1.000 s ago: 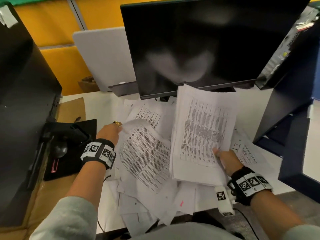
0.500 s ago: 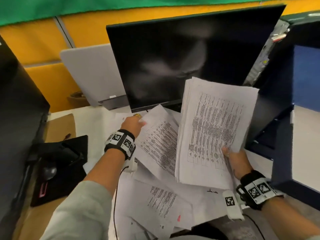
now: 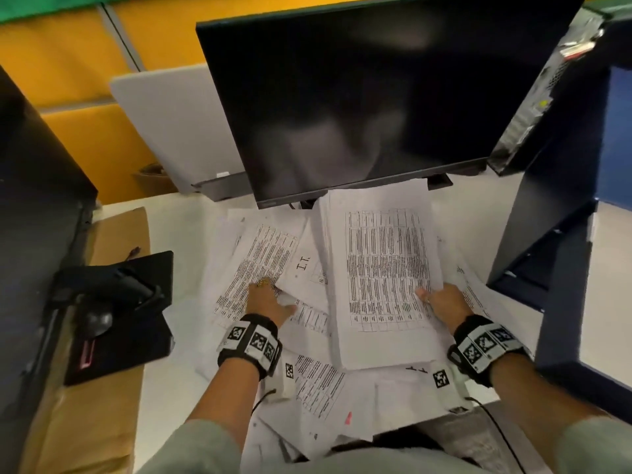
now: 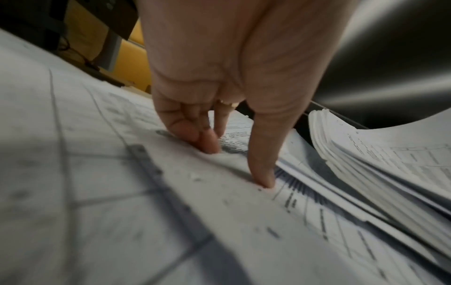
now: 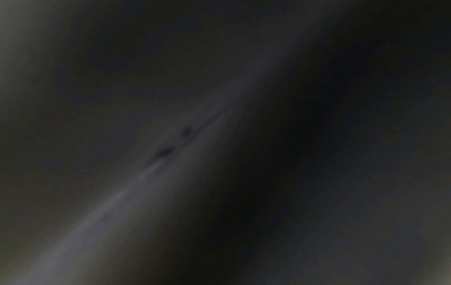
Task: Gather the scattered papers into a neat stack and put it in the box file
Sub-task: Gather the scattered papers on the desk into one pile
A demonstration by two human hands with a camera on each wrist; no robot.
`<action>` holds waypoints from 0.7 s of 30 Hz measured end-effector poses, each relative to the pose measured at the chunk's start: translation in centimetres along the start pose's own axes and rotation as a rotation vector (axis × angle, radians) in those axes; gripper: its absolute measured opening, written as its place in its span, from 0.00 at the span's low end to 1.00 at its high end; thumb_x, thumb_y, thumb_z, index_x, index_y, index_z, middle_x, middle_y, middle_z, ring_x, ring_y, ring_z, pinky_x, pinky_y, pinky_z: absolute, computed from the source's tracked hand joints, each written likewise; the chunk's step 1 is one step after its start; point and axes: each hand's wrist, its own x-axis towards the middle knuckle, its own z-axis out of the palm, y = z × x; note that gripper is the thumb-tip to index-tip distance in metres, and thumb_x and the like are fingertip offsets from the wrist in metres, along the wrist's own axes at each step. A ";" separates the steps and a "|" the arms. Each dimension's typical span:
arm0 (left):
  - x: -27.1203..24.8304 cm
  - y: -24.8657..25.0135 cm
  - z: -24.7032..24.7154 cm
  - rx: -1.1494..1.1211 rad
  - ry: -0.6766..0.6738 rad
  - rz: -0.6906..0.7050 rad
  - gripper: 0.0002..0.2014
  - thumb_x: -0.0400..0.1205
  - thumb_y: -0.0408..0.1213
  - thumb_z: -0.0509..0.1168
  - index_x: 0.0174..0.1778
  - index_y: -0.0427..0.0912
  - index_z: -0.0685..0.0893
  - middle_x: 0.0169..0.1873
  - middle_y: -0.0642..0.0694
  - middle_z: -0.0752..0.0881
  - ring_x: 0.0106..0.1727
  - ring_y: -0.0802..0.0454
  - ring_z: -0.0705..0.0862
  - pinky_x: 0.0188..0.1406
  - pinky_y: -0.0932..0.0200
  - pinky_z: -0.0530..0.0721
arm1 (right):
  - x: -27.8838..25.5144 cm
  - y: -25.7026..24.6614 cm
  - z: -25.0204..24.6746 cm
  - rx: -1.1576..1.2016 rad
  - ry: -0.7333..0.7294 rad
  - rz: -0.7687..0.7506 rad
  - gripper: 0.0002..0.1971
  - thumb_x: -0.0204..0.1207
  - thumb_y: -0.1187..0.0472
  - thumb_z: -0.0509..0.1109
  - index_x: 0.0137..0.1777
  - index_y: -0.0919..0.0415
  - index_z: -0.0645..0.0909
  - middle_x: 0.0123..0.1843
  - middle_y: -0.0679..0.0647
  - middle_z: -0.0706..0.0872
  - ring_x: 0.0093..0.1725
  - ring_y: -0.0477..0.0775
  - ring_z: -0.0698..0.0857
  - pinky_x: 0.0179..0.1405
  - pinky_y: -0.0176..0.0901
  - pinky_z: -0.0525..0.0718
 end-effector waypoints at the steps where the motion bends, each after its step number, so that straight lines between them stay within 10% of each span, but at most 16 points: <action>1: 0.0 0.4 0.0 -0.081 -0.002 0.023 0.31 0.71 0.38 0.75 0.69 0.37 0.72 0.63 0.39 0.80 0.60 0.44 0.81 0.56 0.55 0.82 | -0.2 -0.2 0.2 -0.010 -0.011 0.003 0.16 0.79 0.60 0.66 0.59 0.74 0.78 0.58 0.67 0.84 0.59 0.66 0.81 0.60 0.50 0.77; 5: -0.3 1.9 0.1 -0.122 -0.045 0.097 0.14 0.75 0.37 0.71 0.54 0.36 0.83 0.45 0.43 0.86 0.50 0.45 0.85 0.48 0.59 0.80 | -1.1 -0.1 1.3 0.053 -0.053 0.025 0.15 0.81 0.63 0.64 0.62 0.72 0.77 0.37 0.56 0.80 0.35 0.51 0.78 0.33 0.37 0.78; 7: -0.2 2.5 0.2 -0.165 -0.061 0.097 0.09 0.79 0.38 0.67 0.49 0.35 0.83 0.42 0.42 0.85 0.50 0.42 0.84 0.49 0.57 0.80 | -1.5 -0.1 1.5 0.153 -0.072 0.062 0.15 0.80 0.64 0.64 0.63 0.71 0.77 0.42 0.60 0.83 0.35 0.51 0.78 0.25 0.35 0.77; 12: -1.2 3.8 -0.4 -0.676 -0.268 -0.025 0.23 0.84 0.52 0.54 0.69 0.40 0.76 0.69 0.41 0.77 0.70 0.41 0.74 0.73 0.47 0.69 | -1.4 -0.6 0.7 0.217 -0.058 0.102 0.21 0.80 0.62 0.65 0.68 0.75 0.72 0.68 0.70 0.77 0.69 0.68 0.74 0.68 0.53 0.71; 14: -1.6 4.0 0.0 -0.638 -0.324 -0.001 0.30 0.81 0.62 0.53 0.75 0.49 0.69 0.72 0.52 0.70 0.75 0.46 0.68 0.77 0.44 0.63 | -1.2 -0.7 0.4 0.256 -0.054 0.136 0.22 0.79 0.61 0.66 0.68 0.75 0.71 0.65 0.68 0.78 0.69 0.69 0.73 0.67 0.51 0.70; 21: -1.3 5.5 0.8 -0.649 -0.234 0.031 0.30 0.81 0.56 0.57 0.77 0.45 0.65 0.74 0.46 0.71 0.76 0.43 0.68 0.75 0.45 0.64 | -1.2 -0.1 0.7 0.335 -0.037 0.211 0.19 0.79 0.62 0.67 0.67 0.71 0.73 0.67 0.64 0.78 0.65 0.64 0.76 0.57 0.46 0.69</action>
